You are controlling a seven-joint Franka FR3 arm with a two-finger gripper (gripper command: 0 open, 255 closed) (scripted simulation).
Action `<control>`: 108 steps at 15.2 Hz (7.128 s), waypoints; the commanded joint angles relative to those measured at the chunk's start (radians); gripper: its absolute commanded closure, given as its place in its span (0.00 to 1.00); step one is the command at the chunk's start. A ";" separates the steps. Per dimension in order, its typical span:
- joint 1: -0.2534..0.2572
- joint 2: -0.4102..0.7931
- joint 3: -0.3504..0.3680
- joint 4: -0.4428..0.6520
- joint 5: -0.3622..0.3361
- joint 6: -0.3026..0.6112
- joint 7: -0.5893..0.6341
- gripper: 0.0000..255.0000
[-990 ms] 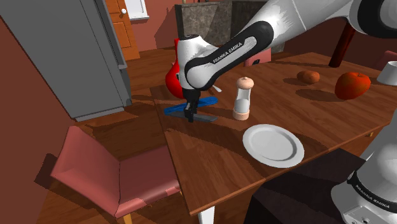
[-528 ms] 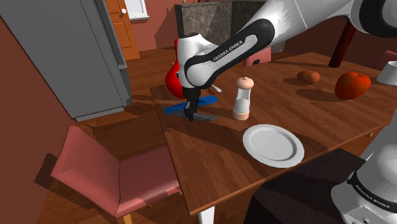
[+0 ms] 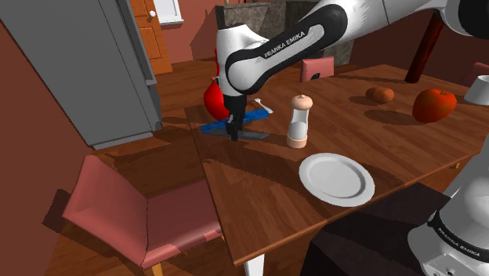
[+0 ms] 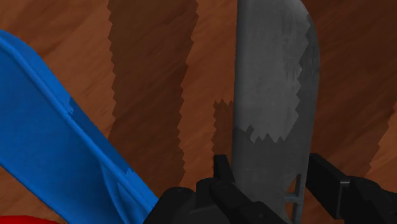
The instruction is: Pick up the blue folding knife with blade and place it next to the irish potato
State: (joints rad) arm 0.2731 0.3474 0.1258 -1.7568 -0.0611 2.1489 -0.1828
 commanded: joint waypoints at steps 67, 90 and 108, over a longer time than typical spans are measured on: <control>-0.562 -0.055 -0.379 0.072 0.177 -0.147 -1.000 1.00; -0.568 0.035 -0.366 -0.051 0.213 0.062 -1.028 1.00; -0.564 -0.025 -0.376 -0.004 0.191 -0.042 -1.014 0.00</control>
State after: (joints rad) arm -0.2908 0.3228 -0.2500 -1.7618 0.1301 2.1079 -1.1973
